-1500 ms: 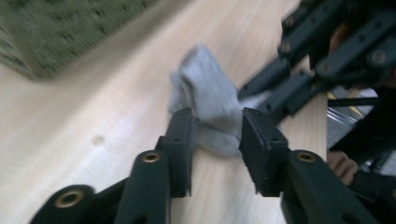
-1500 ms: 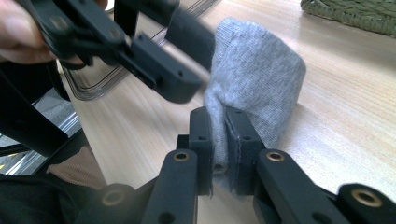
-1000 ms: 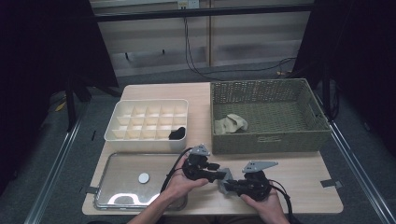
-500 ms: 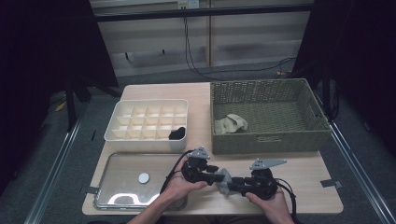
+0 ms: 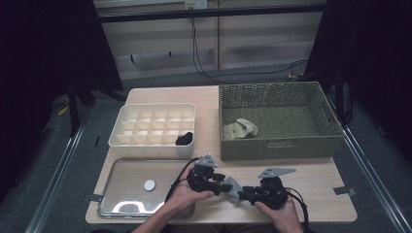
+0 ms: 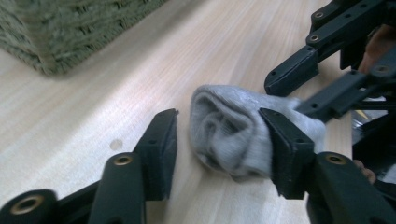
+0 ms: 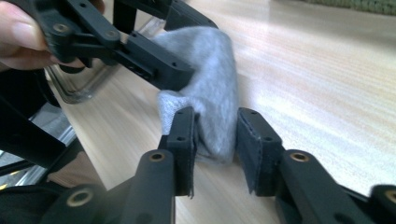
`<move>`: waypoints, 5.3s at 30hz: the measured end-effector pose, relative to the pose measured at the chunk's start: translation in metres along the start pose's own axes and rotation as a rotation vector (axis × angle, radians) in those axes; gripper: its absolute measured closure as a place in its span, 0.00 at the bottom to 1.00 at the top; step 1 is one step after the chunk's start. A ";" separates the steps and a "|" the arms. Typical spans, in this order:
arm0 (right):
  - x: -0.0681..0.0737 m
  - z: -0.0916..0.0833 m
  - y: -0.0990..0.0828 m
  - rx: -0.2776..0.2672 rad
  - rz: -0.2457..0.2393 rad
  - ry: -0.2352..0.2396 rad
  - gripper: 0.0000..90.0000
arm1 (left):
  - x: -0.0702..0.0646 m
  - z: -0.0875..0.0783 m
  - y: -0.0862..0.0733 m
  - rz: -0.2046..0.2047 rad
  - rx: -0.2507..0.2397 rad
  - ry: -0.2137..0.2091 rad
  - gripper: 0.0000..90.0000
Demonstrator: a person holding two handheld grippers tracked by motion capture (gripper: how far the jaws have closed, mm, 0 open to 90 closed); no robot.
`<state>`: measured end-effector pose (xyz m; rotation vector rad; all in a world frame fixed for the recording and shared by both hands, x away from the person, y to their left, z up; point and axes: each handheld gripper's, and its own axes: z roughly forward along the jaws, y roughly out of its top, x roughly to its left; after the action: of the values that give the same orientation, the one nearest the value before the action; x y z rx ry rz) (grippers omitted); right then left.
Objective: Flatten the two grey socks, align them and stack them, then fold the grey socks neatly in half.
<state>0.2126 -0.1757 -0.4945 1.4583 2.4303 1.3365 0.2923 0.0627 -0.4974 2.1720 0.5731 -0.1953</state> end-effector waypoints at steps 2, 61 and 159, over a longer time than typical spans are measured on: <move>0.001 0.002 -0.001 0.009 -0.004 -0.007 0.78 | 0.001 -0.001 -0.001 0.004 0.011 -0.007 0.50; 0.000 0.007 0.007 -0.023 -0.065 -0.019 0.60 | -0.006 -0.019 0.010 0.040 -0.022 -0.075 0.71; -0.025 -0.031 0.012 -0.167 0.012 -0.045 0.21 | 0.092 -0.195 0.041 -0.087 0.033 0.310 0.70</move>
<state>0.2225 -0.2117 -0.4769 1.4470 2.2255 1.4529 0.3807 0.2247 -0.3781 2.2260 0.8451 0.0894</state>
